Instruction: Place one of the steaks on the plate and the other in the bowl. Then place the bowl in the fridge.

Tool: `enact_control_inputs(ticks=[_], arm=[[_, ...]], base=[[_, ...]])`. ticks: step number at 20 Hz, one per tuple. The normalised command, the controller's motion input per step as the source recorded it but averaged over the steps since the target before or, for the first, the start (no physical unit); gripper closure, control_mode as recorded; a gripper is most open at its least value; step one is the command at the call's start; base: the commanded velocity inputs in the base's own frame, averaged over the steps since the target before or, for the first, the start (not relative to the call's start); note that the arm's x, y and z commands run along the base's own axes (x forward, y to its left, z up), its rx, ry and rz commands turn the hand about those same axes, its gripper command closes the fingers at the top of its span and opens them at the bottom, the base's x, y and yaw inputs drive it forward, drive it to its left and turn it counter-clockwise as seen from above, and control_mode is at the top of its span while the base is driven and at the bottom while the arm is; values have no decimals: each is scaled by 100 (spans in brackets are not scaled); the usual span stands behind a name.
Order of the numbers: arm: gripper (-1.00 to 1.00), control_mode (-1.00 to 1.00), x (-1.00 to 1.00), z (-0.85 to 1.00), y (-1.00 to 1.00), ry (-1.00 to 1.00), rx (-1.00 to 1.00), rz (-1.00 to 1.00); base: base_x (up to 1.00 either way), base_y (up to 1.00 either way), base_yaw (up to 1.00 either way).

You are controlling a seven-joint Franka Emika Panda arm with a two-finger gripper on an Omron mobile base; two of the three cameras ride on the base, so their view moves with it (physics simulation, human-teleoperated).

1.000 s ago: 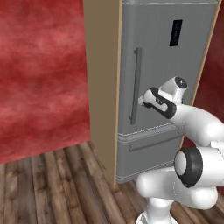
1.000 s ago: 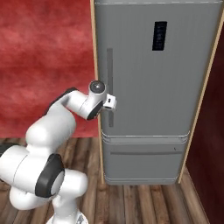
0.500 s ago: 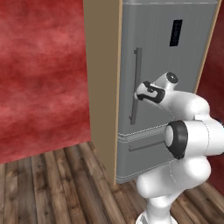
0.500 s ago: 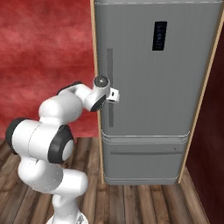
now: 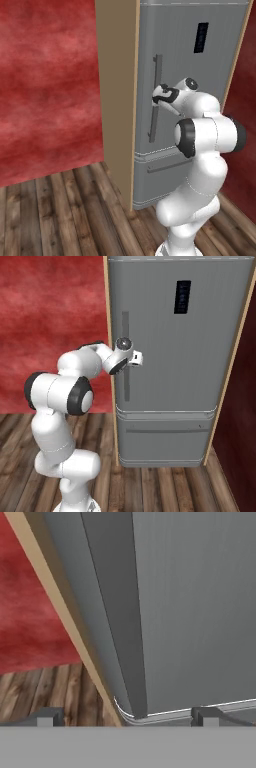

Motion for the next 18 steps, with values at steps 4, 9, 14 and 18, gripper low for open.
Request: enact_control_inputs(ticks=[4,9,14,18], arm=[[-100,-100,56,-3,7,0,0,1],[-100,-100,64,-12,0,0,-1,0],[-100,-100,62,-2,0,0,-4,0],[-100,-100,53,-3,5,0,0,0]], base=[[0,0,0],[0,0,0],[0,0,0],[0,0,0]])
